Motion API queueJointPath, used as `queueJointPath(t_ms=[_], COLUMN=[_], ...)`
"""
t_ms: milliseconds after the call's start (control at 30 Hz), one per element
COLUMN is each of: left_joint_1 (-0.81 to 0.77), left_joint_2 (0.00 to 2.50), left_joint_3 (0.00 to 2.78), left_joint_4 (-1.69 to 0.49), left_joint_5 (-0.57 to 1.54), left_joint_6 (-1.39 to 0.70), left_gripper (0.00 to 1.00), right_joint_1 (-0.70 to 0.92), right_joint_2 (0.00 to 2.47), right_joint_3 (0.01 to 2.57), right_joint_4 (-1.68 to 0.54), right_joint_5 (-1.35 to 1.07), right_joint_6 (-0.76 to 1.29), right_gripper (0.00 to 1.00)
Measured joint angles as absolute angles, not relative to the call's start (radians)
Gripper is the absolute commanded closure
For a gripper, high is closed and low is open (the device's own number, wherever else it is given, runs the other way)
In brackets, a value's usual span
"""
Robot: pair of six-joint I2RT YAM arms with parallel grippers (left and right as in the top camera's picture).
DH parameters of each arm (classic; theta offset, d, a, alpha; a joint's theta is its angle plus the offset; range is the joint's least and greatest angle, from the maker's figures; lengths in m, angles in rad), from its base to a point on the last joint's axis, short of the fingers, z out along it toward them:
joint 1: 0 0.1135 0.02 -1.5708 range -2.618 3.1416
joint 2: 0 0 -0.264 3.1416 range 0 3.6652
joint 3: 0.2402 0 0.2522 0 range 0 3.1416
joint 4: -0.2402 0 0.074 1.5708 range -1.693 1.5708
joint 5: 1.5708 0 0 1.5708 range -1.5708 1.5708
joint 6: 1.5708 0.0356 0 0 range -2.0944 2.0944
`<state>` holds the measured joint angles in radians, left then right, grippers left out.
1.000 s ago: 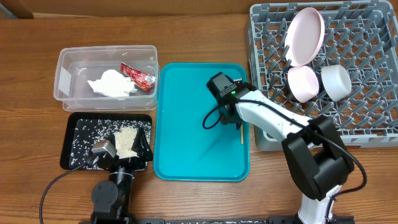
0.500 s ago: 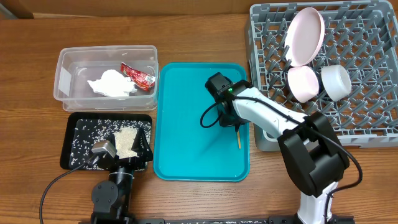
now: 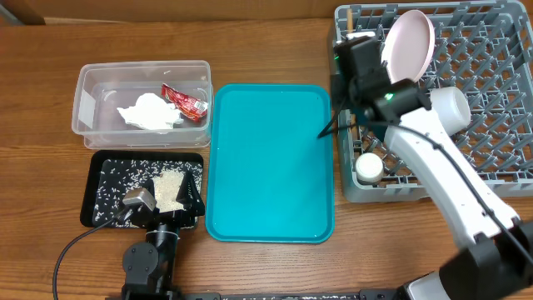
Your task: Sort waste into correct bins and load items into the dishwasher
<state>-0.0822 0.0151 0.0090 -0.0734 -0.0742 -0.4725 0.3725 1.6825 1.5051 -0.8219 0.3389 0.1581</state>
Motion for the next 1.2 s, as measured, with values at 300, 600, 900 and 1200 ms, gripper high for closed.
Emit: queueJointPath(t_ms=[300,600,900,1200], left_joint_1=[-0.082,-0.082,-0.082,-0.082], left_joint_2=[0.015,0.015,0.015,0.015], left_joint_3=[0.009,0.009,0.009,0.009], left_joint_4=[-0.074,-0.074,-0.074,-0.074], left_joint_5=[-0.074,-0.074,-0.074,-0.074], left_joint_6=[-0.472,-0.472,-0.472,-0.472], left_gripper=[0.0,0.0,0.0,0.0], right_joint_1=[0.317,0.433,0.58,0.449], right_joint_2=[1.816,1.565,1.243,1.047], right_joint_3=[1.483,1.573,1.606,1.604], right_joint_4=[-0.894,-1.042,-1.09,-1.261], right_joint_5=[0.299,0.105,-0.057,0.036], right_joint_6=[0.097,0.144,0.157,0.157], right_gripper=[0.49,0.0,0.0,0.0])
